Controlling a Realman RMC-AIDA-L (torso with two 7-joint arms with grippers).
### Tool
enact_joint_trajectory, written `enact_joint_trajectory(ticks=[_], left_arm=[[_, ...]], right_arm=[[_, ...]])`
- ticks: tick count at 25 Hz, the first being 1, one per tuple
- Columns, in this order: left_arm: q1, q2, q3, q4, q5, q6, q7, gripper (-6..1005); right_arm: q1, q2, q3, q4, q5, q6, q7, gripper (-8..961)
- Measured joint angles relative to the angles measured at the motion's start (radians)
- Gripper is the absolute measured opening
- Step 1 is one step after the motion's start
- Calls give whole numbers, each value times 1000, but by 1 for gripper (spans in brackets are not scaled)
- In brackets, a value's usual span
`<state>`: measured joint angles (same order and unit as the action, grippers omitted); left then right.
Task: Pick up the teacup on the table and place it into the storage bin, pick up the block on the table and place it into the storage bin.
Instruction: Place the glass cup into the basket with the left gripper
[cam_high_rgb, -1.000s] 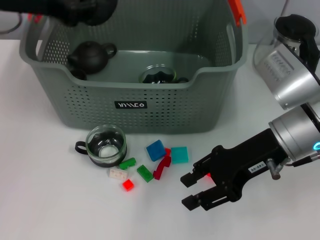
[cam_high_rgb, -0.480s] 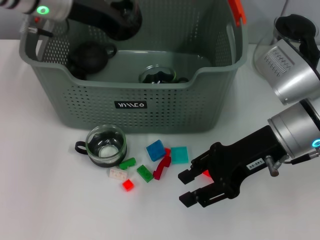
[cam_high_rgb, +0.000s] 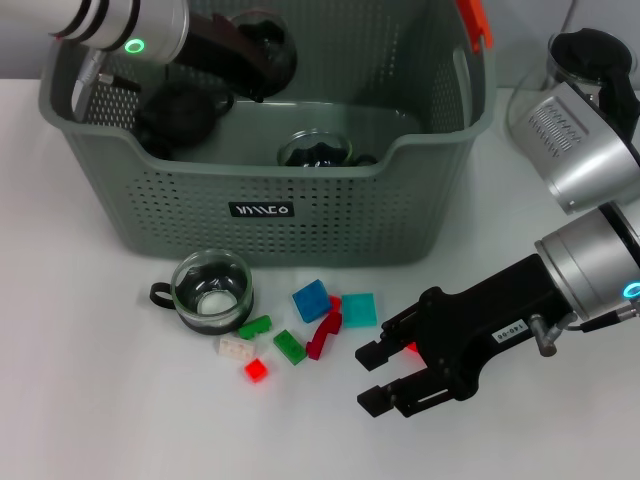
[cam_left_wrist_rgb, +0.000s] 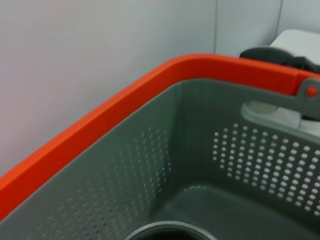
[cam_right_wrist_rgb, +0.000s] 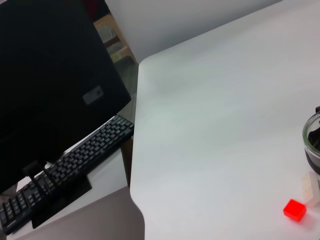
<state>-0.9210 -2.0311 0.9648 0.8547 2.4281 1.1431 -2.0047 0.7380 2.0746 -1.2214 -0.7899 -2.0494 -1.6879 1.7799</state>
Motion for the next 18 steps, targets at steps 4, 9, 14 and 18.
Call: enact_joint_trajectory(ticks=[4,9,14,18], left_arm=[[-2,-14,22,-5,36,-28,-5,54],[-9,-25,42,-31,61,-53,-6,54],[-9,-26,59,-31,66,-58,-6,54],[-9,-29,64,-35,83,-69,-6,54]], right_arm=[[0,1,-2,0,0,3,-1,553],[-2,1,-3,0,0,4,2,553],[-2,1,-4,0,0,4,4,553],[-2,1,-4,5,-1,5,4,553]])
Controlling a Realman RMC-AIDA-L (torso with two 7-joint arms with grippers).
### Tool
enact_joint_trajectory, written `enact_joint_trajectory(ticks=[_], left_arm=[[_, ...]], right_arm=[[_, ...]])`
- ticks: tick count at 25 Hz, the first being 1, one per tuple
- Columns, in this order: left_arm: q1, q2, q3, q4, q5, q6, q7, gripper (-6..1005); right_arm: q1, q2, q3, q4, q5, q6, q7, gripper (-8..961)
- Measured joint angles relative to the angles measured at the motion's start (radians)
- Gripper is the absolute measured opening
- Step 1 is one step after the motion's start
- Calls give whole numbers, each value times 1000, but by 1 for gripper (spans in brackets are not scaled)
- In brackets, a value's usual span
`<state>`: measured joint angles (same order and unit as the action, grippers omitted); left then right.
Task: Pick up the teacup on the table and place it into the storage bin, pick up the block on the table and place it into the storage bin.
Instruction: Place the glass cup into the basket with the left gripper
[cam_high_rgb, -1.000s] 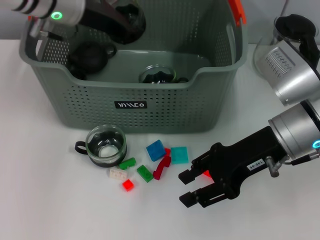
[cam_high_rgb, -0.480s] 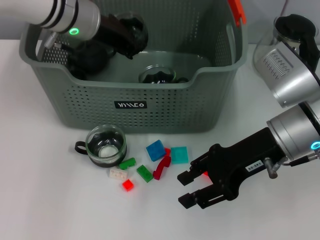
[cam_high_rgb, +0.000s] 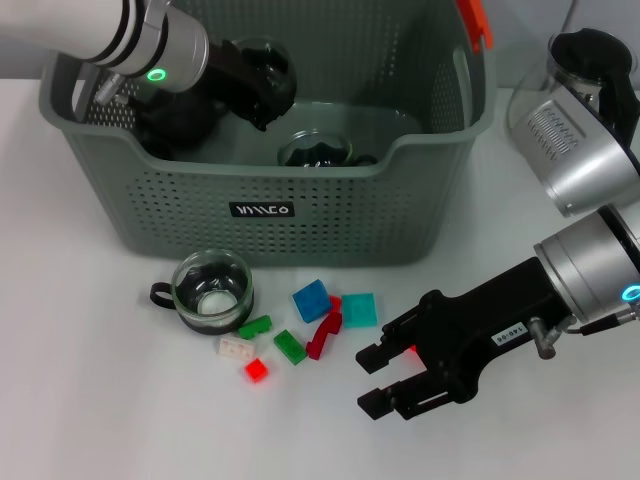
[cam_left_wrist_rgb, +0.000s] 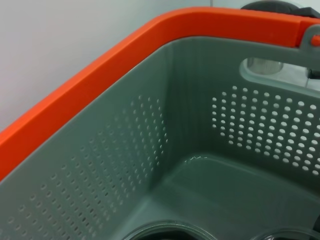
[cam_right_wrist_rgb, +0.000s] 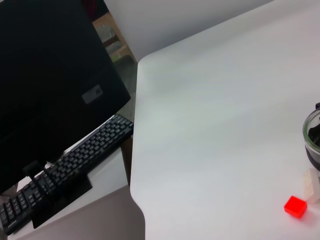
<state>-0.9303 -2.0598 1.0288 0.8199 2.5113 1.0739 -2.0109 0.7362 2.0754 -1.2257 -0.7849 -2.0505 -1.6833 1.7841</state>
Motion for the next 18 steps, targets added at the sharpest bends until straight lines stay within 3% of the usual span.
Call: enact_joint_trajectory(ticks=[18], left_arm=[[2,-4,31,2,10,-1,-2,107]], right_arm=[[1,0,6,3,0,2,0,553]])
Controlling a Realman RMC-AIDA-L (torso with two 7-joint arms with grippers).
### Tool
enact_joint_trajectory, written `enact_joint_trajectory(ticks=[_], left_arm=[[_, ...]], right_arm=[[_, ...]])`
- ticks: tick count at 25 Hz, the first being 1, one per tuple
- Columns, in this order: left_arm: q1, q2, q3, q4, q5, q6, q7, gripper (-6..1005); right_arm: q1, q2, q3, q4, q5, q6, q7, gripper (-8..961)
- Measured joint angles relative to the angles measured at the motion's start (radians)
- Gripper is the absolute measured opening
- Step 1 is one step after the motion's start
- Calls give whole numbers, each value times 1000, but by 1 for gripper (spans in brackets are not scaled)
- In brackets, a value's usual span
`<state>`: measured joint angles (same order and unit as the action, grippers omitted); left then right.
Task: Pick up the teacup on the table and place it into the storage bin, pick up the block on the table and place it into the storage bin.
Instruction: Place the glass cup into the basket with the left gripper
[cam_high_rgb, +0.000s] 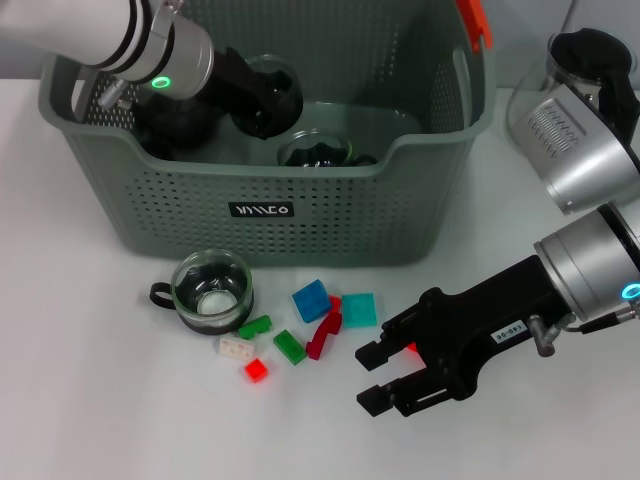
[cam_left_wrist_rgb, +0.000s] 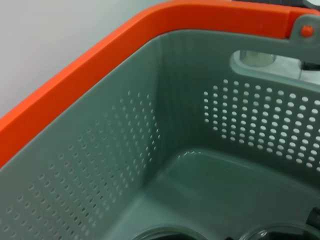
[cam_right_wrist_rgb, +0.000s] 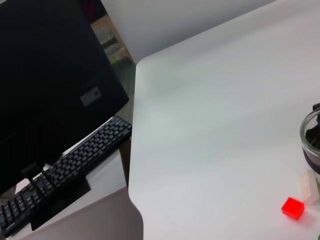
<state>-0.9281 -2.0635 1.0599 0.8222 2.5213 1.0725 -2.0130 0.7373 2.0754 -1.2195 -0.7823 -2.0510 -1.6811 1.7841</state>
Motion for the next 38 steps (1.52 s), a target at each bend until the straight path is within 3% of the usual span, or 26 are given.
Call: enact_joint_trajectory(ticks=[9,17,23,28,33,36,38], left_arm=[[3,-4,-7,7,16,-8,-1,136],[14,-6,-9,48,16,-2,-8,422],[66,1,-18,190,13,39,-52,590],[100,2,-148,335,-71,199,-17,682],[146,5,-273,436,-310,467,122,687],[169,7,-298,471,-393,549,159,687],[213,12,-319,526,-499,669,199,687]], right_arm=[[4,-2,0,0,0,0,0,553],[4,-1,0,0,0,0,0,553],[4,-3,1,0,0,-3,0,553],[7,-7,3,1,0,-7,2,553],[8,-9,3,2,0,-5,4,553],[8,-11,4,2,0,-7,8,552],[8,-12,4,2,0,-9,10,552]])
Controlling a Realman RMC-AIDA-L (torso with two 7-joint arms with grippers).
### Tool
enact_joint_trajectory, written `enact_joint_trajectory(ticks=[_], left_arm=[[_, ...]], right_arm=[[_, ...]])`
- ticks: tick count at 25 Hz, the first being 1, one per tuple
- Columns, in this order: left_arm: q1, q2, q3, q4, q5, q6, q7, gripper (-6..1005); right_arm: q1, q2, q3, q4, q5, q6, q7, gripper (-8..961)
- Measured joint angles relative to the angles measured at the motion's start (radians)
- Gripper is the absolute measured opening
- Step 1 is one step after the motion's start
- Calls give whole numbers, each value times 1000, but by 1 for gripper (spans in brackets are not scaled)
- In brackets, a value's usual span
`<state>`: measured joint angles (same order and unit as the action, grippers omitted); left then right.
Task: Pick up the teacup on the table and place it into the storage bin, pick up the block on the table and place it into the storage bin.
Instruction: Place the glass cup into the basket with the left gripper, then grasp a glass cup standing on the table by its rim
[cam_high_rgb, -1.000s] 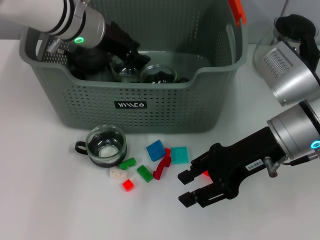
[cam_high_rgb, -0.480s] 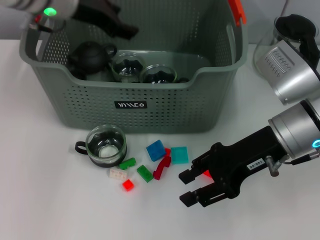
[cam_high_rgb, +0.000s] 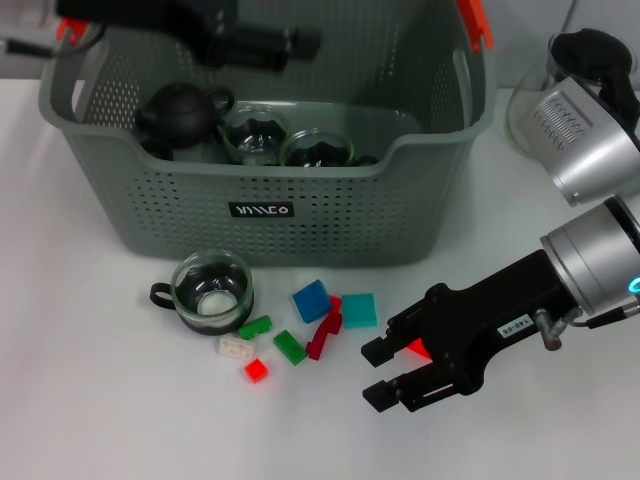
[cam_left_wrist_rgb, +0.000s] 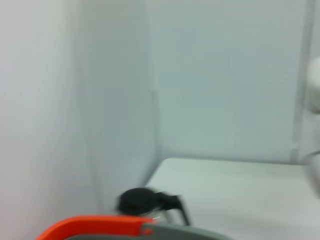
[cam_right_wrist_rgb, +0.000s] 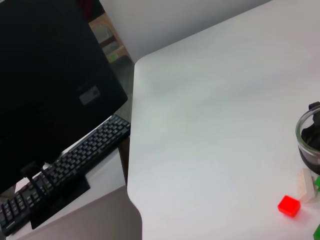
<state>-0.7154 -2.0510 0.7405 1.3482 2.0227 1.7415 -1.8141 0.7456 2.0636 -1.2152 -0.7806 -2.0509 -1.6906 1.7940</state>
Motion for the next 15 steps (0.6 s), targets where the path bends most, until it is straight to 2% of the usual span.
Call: enact_joint_trajectory(ticks=[3,6,11,15], left_arm=[[48,-2,-1,51,-50,92,38,688],[98,-14,18,90,-52,142,88,688],[203,-37,86,156,21,171,205,682],[250,-59,102,177,104,169,283,679]], right_arm=[[-1,-1,0,6,0,0,1,552],[-2,-3,2,17,0,2,1,552],[-2,-4,19,28,0,6,9,552],[-3,-5,30,31,0,9,13,552]])
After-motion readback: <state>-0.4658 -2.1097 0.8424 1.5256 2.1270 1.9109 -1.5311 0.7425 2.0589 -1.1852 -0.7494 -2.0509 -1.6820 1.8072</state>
